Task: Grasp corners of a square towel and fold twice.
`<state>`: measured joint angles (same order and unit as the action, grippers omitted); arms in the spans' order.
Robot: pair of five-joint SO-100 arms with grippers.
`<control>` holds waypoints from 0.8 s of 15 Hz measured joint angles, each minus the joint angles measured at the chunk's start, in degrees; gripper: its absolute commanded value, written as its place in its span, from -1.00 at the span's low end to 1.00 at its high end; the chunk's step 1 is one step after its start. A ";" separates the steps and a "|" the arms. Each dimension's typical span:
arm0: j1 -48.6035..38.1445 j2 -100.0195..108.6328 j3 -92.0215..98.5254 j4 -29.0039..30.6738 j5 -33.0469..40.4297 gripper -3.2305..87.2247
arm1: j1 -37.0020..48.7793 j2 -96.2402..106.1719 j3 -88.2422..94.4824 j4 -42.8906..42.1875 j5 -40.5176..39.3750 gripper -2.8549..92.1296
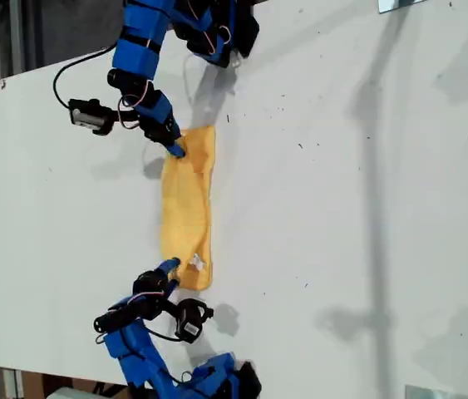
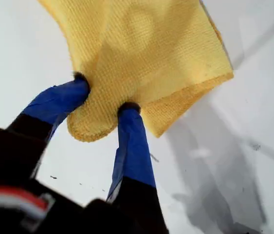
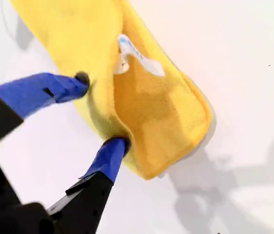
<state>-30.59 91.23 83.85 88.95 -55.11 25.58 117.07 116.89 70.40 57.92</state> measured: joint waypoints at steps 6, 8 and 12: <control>-0.26 16.35 1.76 4.04 -1.76 -0.31 | 5.36 2.46 1.23 2.55 -0.53 -0.33; -0.97 24.79 6.50 4.13 -2.55 -0.31 | 8.09 2.64 3.78 2.02 -0.88 -0.27; -1.67 44.65 23.91 2.20 -9.14 -0.31 | 12.13 -7.03 8.00 -1.23 -1.58 -0.26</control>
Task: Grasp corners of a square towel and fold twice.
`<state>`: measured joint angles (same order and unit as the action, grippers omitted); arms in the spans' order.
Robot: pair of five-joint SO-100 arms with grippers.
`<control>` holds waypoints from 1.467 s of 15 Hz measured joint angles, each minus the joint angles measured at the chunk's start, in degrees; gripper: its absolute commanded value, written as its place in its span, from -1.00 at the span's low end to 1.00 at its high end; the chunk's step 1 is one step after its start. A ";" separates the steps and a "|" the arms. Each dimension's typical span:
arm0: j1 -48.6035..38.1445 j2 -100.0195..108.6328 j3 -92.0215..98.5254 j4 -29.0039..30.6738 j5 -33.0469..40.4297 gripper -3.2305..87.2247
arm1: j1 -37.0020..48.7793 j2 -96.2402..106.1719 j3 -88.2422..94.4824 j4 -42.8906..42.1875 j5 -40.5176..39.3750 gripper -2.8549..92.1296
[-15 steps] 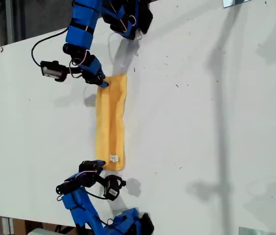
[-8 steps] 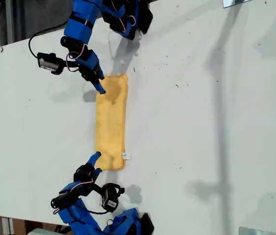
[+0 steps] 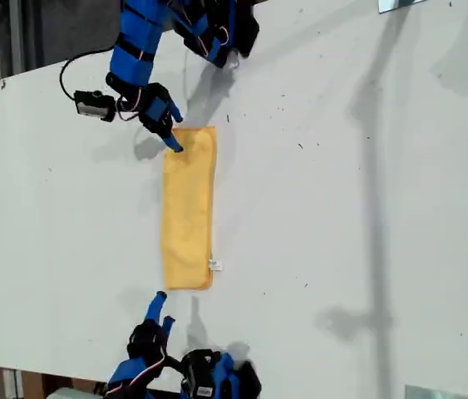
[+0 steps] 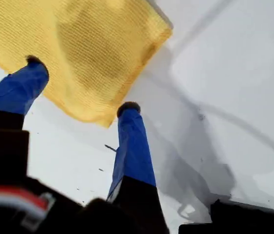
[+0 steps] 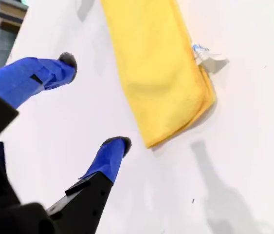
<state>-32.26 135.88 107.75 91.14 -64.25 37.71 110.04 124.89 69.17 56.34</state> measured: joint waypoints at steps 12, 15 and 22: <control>10.11 52.73 32.08 2.02 -21.45 -0.34 | -1.93 -17.49 1.49 -11.16 2.90 -0.34; 10.20 54.05 32.08 2.11 -21.53 -0.33 | -0.88 -20.83 -0.88 -8.61 3.34 -0.41; 10.20 55.11 32.08 2.11 -21.53 -0.33 | 1.67 -21.01 0.09 -5.45 1.05 -0.94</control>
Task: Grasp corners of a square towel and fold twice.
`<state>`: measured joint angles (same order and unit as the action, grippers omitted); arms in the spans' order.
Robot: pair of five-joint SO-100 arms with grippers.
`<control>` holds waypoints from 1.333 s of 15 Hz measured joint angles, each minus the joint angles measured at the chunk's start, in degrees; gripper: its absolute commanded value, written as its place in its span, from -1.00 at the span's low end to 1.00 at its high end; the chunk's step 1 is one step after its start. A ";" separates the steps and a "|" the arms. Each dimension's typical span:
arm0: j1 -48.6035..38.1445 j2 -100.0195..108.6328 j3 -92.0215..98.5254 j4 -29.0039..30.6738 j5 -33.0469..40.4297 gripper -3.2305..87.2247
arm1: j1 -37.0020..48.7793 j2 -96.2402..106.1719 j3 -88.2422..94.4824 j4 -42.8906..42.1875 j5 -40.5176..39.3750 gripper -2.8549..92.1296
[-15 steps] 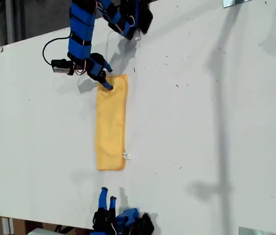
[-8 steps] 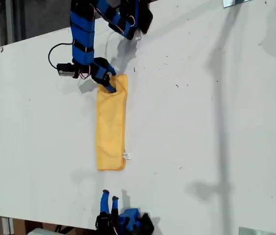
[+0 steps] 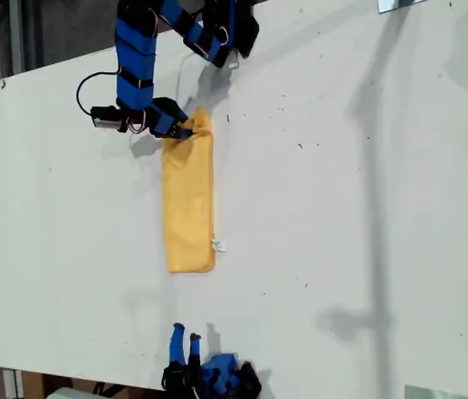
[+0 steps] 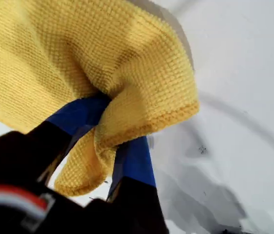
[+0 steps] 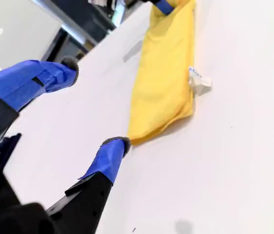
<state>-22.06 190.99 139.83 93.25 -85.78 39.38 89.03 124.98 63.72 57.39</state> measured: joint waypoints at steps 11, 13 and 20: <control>-0.26 -4.39 1.49 0.00 0.09 -0.34 | -9.40 19.69 -5.10 7.65 0.88 -0.94; -0.88 -4.48 1.49 0.00 0.53 -0.34 | -11.43 18.81 -15.64 11.87 0.35 -0.94; -0.88 -4.48 1.49 0.00 0.62 -0.34 | -17.84 -8.70 -50.71 6.94 -7.82 -0.94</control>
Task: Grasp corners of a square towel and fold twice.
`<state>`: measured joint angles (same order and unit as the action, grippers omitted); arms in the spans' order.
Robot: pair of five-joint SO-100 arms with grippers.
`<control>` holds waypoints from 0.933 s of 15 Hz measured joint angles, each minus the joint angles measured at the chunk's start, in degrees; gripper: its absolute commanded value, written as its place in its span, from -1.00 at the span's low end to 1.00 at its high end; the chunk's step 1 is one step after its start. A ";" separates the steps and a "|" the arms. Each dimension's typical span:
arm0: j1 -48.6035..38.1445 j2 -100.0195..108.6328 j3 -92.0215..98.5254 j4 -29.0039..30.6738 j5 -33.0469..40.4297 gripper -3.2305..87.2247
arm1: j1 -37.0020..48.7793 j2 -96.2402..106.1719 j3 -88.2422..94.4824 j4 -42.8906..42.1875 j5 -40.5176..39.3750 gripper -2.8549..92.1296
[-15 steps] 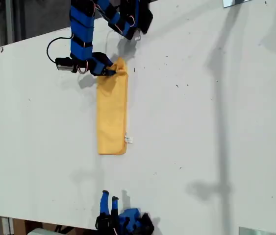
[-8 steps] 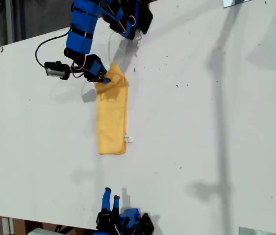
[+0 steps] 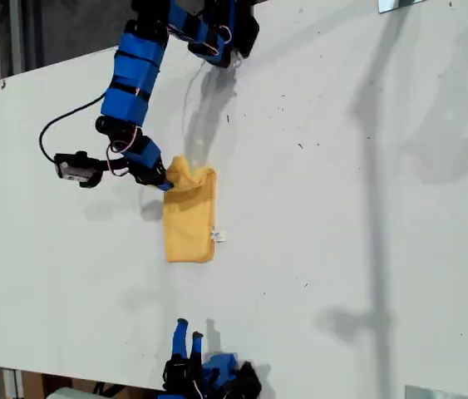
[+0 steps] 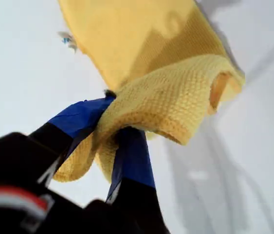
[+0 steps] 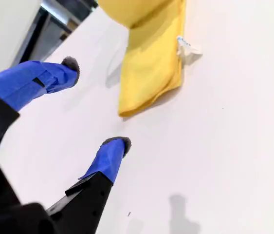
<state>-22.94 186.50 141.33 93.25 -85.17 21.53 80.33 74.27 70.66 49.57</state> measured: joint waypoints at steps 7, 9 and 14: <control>-0.70 -0.18 0.00 -0.09 0.97 -0.34 | -4.39 -23.47 -16.87 -21.36 -4.92 -0.94; -0.70 -0.18 0.00 -0.18 0.97 -0.34 | -5.10 -24.87 -16.87 -27.51 -5.45 -0.94; -0.70 -0.18 0.00 -0.18 0.97 -0.34 | -5.19 -27.16 -18.72 -31.73 -4.83 -0.25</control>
<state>-23.64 186.33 141.33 93.08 -84.20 16.35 53.17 55.55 38.94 44.74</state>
